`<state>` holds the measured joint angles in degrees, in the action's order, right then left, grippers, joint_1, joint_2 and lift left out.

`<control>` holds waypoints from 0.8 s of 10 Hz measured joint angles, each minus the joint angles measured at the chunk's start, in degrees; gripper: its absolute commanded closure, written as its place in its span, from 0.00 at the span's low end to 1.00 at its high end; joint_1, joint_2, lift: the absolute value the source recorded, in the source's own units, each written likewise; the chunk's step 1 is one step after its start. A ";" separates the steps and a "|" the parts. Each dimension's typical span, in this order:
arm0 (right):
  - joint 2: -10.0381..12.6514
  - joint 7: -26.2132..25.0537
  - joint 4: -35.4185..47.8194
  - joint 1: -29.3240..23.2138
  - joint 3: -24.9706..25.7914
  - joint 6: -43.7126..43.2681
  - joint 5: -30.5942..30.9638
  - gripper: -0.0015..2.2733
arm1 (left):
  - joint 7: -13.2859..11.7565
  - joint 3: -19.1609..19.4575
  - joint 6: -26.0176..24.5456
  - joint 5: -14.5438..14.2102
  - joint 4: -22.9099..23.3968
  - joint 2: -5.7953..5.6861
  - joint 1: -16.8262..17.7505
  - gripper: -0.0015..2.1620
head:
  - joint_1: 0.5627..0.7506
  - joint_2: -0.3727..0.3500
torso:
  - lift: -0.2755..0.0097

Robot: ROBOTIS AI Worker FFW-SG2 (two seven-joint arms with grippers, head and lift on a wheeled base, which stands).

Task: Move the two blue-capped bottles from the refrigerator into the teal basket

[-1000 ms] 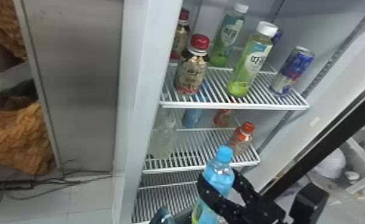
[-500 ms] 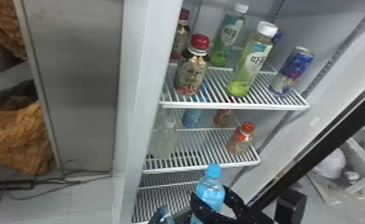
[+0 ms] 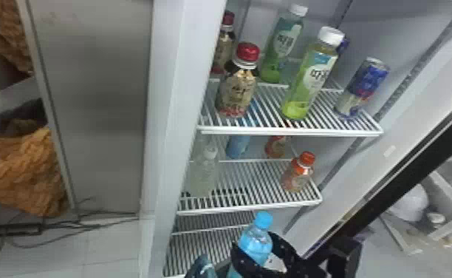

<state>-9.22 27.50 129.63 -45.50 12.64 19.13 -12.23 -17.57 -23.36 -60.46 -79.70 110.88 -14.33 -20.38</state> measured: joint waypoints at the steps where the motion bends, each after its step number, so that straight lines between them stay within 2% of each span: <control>1: 0.00 0.02 -0.78 0.45 -0.05 -1.34 0.09 0.17 | 0.00 -0.02 0.00 -0.01 0.00 0.00 -0.01 0.50 | 0.70 0.03 | 0.44; 4: 0.76 -0.31 -1.92 1.90 0.31 -6.56 0.70 0.16 | 0.01 0.00 -0.01 -0.02 -0.02 0.00 -0.03 0.50 | 0.70 0.03 | 0.44; 8: 1.66 -3.20 -6.66 5.78 0.44 -14.09 1.20 0.14 | 0.00 -0.10 0.00 -0.01 0.00 0.10 -0.01 0.50 | 0.70 0.03 | 0.44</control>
<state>-7.56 24.29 122.97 -39.72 13.08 5.04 -11.03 -17.58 -23.46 -60.46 -79.72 110.88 -14.23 -20.39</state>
